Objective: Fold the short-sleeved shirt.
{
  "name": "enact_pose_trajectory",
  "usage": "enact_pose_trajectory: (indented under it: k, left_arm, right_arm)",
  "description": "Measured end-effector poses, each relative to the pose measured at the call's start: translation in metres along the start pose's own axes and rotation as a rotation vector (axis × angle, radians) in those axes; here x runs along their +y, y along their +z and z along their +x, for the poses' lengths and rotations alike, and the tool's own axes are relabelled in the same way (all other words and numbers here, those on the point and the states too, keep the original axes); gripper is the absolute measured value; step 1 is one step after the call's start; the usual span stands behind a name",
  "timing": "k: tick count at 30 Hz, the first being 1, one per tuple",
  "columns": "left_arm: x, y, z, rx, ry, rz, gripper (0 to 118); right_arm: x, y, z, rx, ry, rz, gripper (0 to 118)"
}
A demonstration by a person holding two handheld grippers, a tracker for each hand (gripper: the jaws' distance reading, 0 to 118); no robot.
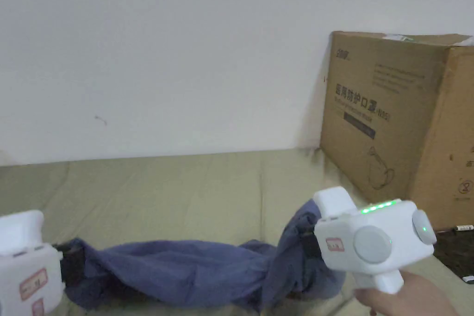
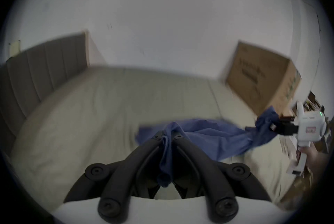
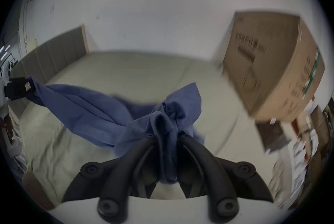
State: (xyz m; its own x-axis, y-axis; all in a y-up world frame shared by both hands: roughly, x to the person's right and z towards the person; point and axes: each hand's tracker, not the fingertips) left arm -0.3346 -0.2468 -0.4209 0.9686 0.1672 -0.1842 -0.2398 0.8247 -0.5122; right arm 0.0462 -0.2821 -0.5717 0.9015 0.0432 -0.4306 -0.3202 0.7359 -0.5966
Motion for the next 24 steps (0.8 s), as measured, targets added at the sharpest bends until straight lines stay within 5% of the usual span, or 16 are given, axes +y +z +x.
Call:
enact_pose_trajectory:
  k: [7,15,24]
  left_arm:
    - [-0.094,0.056,-0.036,-0.108,0.190,-0.175,5]
    - [-0.077,0.148,-0.051,-0.131,0.124,-0.161,5]
    - [-0.105,0.075,-0.058,-0.114,0.186,-0.437,5]
  right_arm:
    - [-0.119,0.057,0.010,0.098,-0.156,-0.106,15]
    - [-0.150,0.145,0.017,0.189,-0.111,-0.206,15]
    - [-0.166,0.095,0.004,0.117,-0.220,-0.409,15]
